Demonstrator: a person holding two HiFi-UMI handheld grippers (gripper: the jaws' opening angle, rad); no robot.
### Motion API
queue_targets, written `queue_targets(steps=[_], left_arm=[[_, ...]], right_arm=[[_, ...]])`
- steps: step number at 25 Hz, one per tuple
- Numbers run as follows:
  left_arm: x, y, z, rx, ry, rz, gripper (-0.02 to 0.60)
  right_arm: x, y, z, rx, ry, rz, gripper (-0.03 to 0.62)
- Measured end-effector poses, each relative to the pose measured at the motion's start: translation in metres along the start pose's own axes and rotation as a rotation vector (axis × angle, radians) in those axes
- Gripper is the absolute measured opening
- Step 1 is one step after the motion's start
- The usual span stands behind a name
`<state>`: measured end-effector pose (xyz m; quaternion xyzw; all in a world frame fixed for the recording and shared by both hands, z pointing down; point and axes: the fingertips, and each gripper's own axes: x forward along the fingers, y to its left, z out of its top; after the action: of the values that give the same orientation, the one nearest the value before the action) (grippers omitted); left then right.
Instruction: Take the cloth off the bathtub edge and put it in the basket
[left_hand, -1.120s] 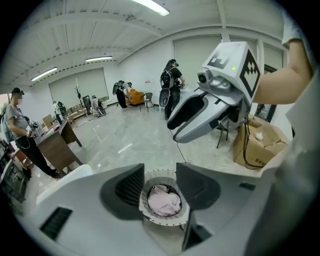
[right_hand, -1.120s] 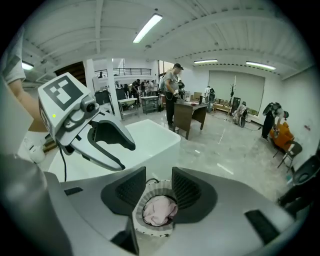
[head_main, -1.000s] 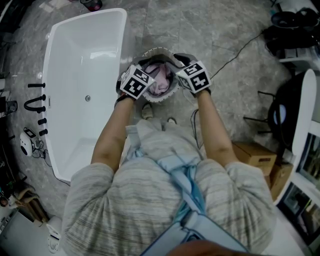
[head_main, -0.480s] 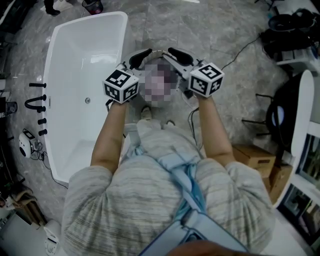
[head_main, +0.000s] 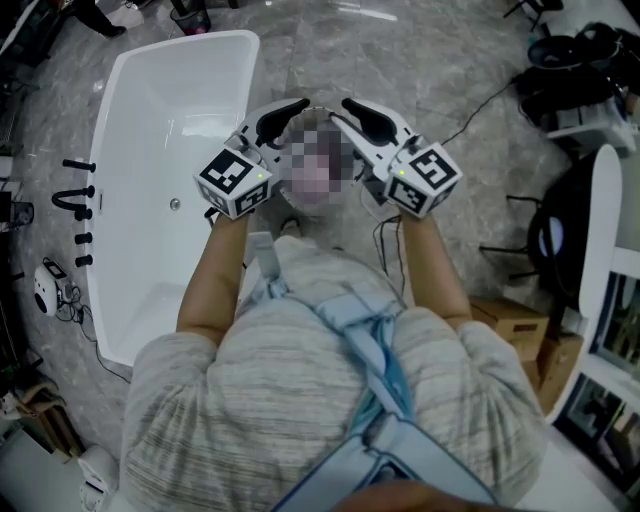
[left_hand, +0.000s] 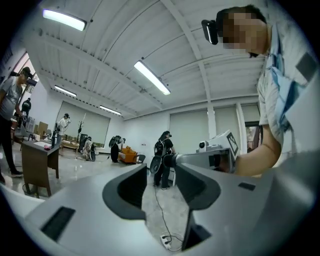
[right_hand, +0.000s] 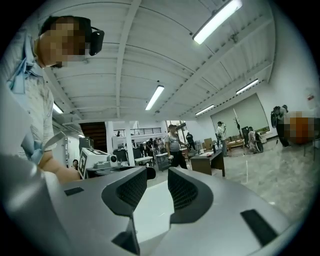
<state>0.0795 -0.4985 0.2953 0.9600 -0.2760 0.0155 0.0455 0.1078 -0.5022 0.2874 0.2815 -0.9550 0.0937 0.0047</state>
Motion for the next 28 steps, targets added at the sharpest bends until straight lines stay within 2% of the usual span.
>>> queue_targets(steps=[4, 5, 6, 8, 11, 16, 20, 28], left_arm=[[-0.018, -0.019, 0.022, 0.025, -0.063, -0.027, 0.183], [-0.023, -0.022, 0.025, 0.038, -0.070, -0.027, 0.171], [-0.029, -0.026, 0.028, 0.048, -0.075, -0.029, 0.146], [-0.041, -0.035, 0.034, 0.054, -0.096, -0.035, 0.107], [-0.057, -0.047, 0.043, 0.050, -0.133, -0.021, 0.005], [-0.074, -0.044, 0.029, 0.019, -0.127, 0.002, 0.005], [-0.082, -0.043, 0.035, 0.017, -0.157, 0.027, 0.005], [-0.092, -0.033, 0.037, 0.022, -0.159, 0.065, 0.005]], right_arm=[[-0.019, 0.028, 0.012, -0.079, -0.033, 0.002, 0.129], [-0.024, 0.034, 0.015, -0.092, -0.050, -0.007, 0.058], [-0.029, 0.039, 0.016, -0.099, -0.067, -0.014, 0.005], [-0.039, 0.049, 0.017, -0.092, -0.088, -0.022, 0.005], [-0.050, 0.059, 0.014, -0.065, -0.088, -0.025, 0.005], [-0.060, 0.059, 0.009, -0.036, -0.080, -0.039, 0.005], [-0.058, 0.066, 0.013, -0.058, -0.080, -0.026, 0.003], [-0.049, 0.074, 0.021, -0.058, -0.081, 0.016, 0.003]])
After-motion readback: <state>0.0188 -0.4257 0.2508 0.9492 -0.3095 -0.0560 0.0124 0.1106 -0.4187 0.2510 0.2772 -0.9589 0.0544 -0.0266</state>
